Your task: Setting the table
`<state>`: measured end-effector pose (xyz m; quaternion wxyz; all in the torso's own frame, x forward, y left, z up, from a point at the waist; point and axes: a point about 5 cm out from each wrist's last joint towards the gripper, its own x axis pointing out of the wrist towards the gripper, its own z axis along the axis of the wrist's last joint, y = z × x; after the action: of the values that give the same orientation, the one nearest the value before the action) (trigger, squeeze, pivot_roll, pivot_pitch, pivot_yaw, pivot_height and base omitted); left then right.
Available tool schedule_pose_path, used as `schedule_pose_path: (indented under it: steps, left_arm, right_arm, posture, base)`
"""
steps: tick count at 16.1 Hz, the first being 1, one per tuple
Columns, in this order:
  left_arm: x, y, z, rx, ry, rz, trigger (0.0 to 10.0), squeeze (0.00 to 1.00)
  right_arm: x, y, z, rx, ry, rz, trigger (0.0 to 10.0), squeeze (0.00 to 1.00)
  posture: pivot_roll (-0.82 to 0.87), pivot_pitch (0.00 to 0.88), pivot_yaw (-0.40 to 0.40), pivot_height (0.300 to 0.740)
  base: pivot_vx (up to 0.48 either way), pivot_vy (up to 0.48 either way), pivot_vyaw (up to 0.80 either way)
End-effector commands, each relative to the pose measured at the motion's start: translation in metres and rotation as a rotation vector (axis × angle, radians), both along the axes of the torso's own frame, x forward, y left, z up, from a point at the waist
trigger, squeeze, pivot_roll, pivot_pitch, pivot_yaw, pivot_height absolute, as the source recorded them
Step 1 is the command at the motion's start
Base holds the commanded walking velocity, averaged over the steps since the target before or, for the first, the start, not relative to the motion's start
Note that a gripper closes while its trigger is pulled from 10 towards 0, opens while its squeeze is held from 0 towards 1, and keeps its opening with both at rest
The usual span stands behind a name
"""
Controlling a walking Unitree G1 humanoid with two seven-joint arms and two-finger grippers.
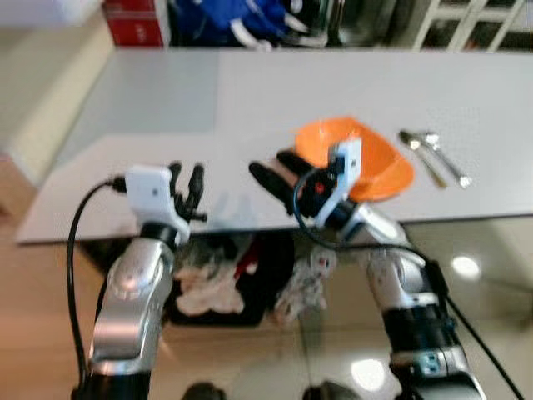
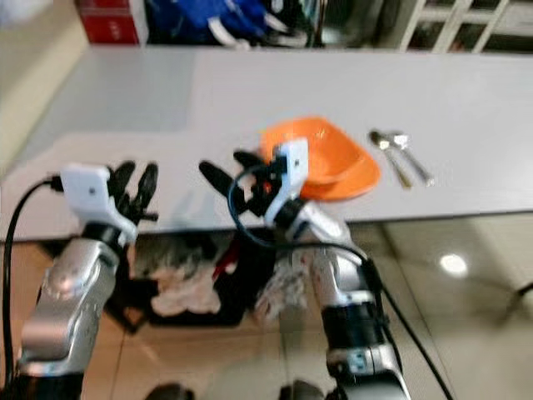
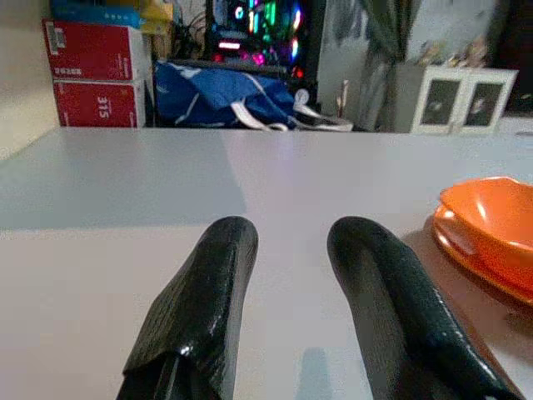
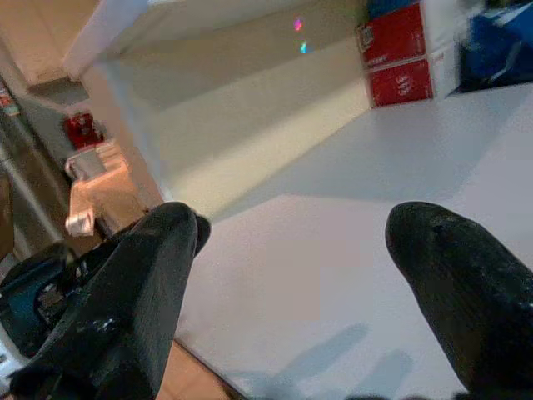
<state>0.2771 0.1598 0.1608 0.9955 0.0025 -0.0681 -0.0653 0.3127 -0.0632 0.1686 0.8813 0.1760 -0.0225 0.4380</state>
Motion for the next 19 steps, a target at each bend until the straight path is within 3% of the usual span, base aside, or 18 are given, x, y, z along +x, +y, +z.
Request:
schedule_pose_path:
  steps: [1, 4, 11, 18, 19]
  left_arm:
    - [0.000, 0.004, -0.002, 0.015, 0.011, 0.013, 10.0, 0.00]
    - [0.000, 0.003, -0.006, 0.014, 0.024, 0.006, 10.0, 0.00]
    - [-0.002, 0.003, -0.010, 0.023, 0.035, -0.001, 10.0, 0.00]
    - [-0.001, 0.001, 0.002, 0.026, -0.008, -0.019, 10.0, 0.00]
    - [0.001, 0.005, 0.000, 0.004, -0.002, -0.009, 10.0, 0.00]
  right_arm:
    - [-0.001, 0.009, 0.005, -0.018, -0.032, 0.021, 10.0, 0.00]
    - [0.001, 0.009, -0.014, -0.108, -0.006, -0.010, 10.0, 0.00]
    - [0.003, 0.014, -0.024, -0.181, -0.022, -0.027, 10.0, 0.00]
    - [0.004, 0.018, -0.008, -0.137, -0.091, -0.020, 10.0, 0.00]
    - [0.010, 0.017, -0.007, -0.114, -0.061, -0.054, 10.0, 0.00]
  posture:
    - [-0.06, 0.060, -0.014, 0.740]
    - [-0.06, 0.056, -0.017, 0.740]
    - [-0.04, 0.048, -0.016, 0.740]
    - [-0.05, 0.036, -0.010, 0.740]
    - [-0.05, 0.031, -0.003, 0.740]
  base:
    - [0.000, 0.480, 0.00]
    - [0.000, 0.480, 0.00]
    - [0.000, 0.480, 0.00]
    - [0.000, 0.480, 0.00]
    - [0.000, 0.480, 0.00]
